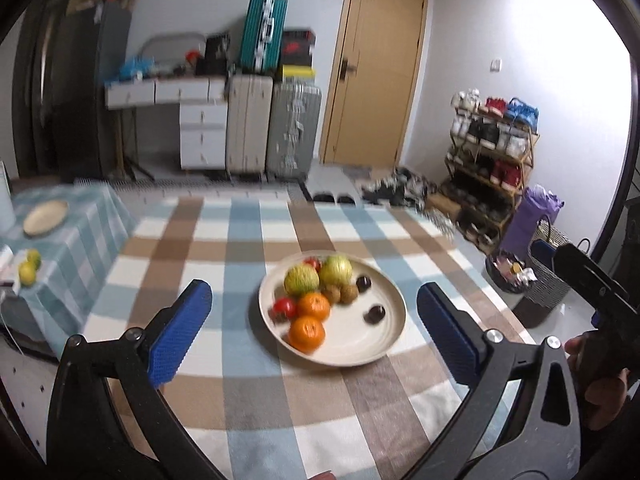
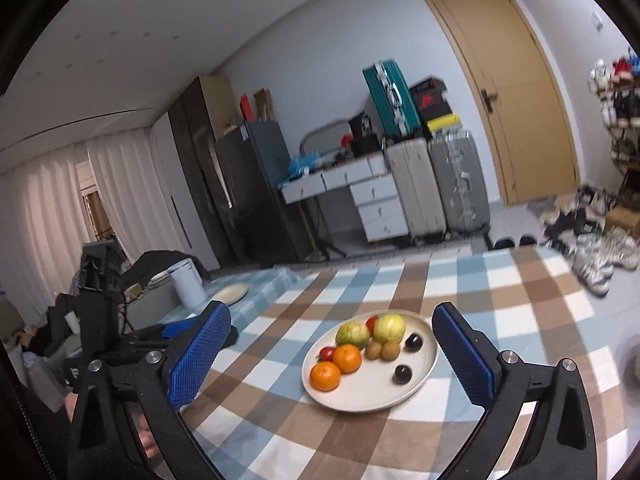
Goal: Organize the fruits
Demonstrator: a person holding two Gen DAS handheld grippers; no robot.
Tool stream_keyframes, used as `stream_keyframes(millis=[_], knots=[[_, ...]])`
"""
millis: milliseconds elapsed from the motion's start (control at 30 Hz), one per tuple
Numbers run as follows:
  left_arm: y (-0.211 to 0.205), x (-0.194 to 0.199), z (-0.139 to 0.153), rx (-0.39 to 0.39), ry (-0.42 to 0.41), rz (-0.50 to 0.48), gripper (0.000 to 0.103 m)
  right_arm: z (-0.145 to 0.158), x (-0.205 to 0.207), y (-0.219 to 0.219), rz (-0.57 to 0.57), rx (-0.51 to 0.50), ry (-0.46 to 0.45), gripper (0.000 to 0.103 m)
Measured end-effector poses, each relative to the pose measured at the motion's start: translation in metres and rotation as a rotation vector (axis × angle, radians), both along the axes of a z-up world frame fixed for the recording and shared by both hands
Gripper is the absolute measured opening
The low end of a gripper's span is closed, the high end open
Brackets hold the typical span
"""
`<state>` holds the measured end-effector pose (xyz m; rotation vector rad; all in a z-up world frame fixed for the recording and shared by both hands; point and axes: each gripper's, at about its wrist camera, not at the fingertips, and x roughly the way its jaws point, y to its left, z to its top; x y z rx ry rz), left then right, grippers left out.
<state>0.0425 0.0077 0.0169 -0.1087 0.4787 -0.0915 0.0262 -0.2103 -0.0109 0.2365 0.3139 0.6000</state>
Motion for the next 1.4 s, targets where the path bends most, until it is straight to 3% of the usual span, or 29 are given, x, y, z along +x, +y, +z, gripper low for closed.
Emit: stream_keyframes(millis=[167,333,467,700,1033,1200,1400], knots=[[-0.010,-0.018,0.010,0.088,-0.090,0.015,0.103,0.005,-0.017,0.000,-0.025,-0.005,-0.096,0.103],[-0.008,-0.034,0.015,0.086,-0.162,0.044,0.103,0.010,-0.037,0.001,-0.043,-0.015,-0.213,0.103],[0.000,-0.044,0.012,0.080,-0.218,0.091,0.103,0.009,-0.049,0.007,-0.070,-0.039,-0.250,0.103],[0.013,-0.056,-0.006,0.073,-0.230,0.112,0.103,-0.003,-0.064,0.018,-0.146,-0.106,-0.322,0.103],[0.024,-0.067,-0.043,0.070,-0.226,0.121,0.103,-0.037,-0.054,0.030,-0.231,-0.171,-0.240,0.103],[0.027,-0.067,-0.062,0.084,-0.216,0.130,0.103,-0.047,-0.059,0.024,-0.268,-0.199,-0.343,0.103],[0.029,-0.059,-0.079,0.098,-0.210,0.130,0.103,-0.066,-0.040,0.028,-0.254,-0.260,-0.266,0.103]])
